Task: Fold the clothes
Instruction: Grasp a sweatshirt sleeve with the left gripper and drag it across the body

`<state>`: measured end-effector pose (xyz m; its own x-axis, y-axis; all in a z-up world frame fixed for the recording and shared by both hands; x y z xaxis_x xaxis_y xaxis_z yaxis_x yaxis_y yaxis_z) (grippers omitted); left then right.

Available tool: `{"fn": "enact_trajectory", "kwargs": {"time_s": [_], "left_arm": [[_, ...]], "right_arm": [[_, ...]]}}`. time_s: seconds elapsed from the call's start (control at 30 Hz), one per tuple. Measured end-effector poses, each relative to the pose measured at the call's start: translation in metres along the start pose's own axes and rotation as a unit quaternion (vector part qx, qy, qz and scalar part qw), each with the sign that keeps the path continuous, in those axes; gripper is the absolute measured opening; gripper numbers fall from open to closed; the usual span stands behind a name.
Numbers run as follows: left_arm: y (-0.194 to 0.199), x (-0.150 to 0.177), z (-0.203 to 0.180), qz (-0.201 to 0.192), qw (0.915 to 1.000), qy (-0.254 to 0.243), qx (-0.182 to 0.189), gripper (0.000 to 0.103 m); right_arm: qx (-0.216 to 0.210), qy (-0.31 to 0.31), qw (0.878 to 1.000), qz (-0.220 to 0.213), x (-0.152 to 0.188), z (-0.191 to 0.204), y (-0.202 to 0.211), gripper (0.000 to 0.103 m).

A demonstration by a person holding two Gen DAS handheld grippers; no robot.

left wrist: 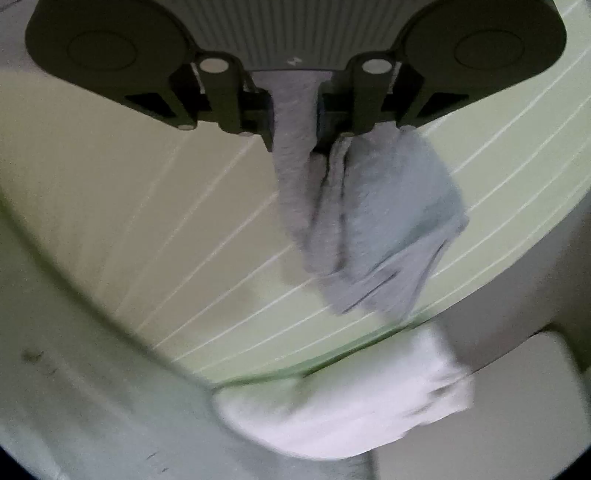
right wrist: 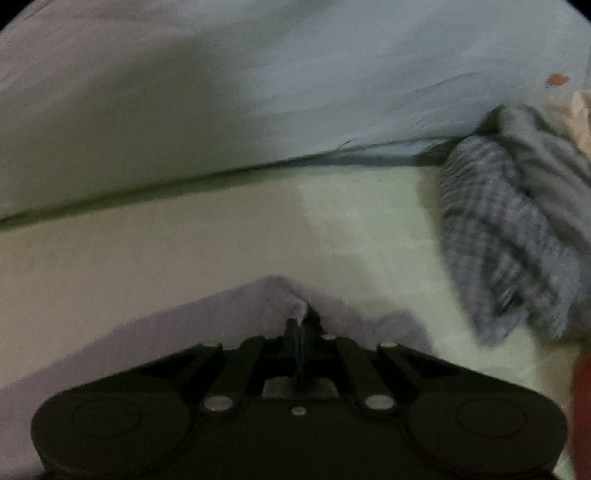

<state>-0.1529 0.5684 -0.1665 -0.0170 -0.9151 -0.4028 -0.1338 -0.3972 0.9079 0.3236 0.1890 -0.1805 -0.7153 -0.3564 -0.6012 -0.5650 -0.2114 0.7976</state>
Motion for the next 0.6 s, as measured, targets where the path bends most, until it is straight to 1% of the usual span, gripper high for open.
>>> {"fn": "enact_trajectory", "kwargs": {"time_s": [0.07,0.13,0.17,0.2,0.23,0.27,0.3,0.33,0.37,0.43,0.47,0.53,0.6], "left_arm": [[0.006,-0.022,-0.028,-0.03,0.9989,-0.012,0.035,0.02],[0.015,-0.037,-0.057,-0.055,0.9951,-0.025,0.078,0.021],[0.019,-0.043,-0.069,-0.064,0.9931,-0.029,0.094,0.022],[0.02,-0.044,-0.075,-0.069,0.9935,-0.032,0.085,0.025],[0.021,-0.046,-0.081,-0.073,0.9939,-0.034,0.076,0.026],[0.022,-0.047,-0.087,-0.077,0.9942,-0.036,0.066,0.027],[0.02,-0.044,-0.086,-0.072,0.9953,-0.032,0.056,0.034],[0.019,-0.041,-0.085,-0.064,0.9961,-0.024,0.055,0.037],[0.019,-0.036,-0.08,-0.052,0.9964,-0.012,0.066,0.037],[0.019,-0.024,-0.069,-0.03,0.9958,0.01,0.087,0.037],[0.021,-0.018,-0.068,-0.022,0.9951,0.011,0.096,0.037],[0.025,-0.007,-0.067,-0.007,0.9933,0.012,0.115,0.037],[0.027,0.001,-0.076,0.004,0.9902,0.011,0.139,0.037]], "right_arm": [[0.032,-0.008,0.999,-0.023,-0.022,-0.019,0.001,0.001],[0.066,-0.038,0.996,-0.046,-0.045,-0.046,0.005,0.001],[0.078,-0.056,0.994,-0.056,-0.056,-0.061,0.008,0.001],[0.08,-0.075,0.992,-0.062,-0.063,-0.074,0.012,0.001],[0.081,-0.087,0.991,-0.062,-0.067,-0.084,0.016,0.003],[0.084,-0.094,0.99,-0.059,-0.068,-0.093,0.02,0.008],[0.092,-0.095,0.99,-0.054,-0.067,-0.098,0.024,0.029],[0.096,-0.091,0.99,-0.05,-0.059,-0.099,0.03,0.05],[0.093,-0.087,0.991,-0.048,-0.049,-0.099,0.037,0.054],[0.087,-0.078,0.992,-0.043,-0.029,-0.097,0.051,0.054],[0.076,-0.084,0.993,-0.035,-0.015,-0.095,0.058,0.054],[0.042,-0.109,0.993,-0.013,0.018,-0.089,0.07,0.054],[0.01,-0.133,0.991,0.01,0.048,-0.08,0.079,0.054]]}}
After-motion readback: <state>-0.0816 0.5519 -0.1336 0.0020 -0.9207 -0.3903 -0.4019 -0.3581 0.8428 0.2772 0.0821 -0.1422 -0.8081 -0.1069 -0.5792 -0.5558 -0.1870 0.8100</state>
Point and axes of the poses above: each gripper's, at about its wrist camera, not at the fingertips, and y roughly against the way its jaws point, z to its left, x to its underside, the point moved 6 cm from there along -y, roughly the way its jaws point, and after that the axes turned 7 degrees about z, right-handed, at the moved point
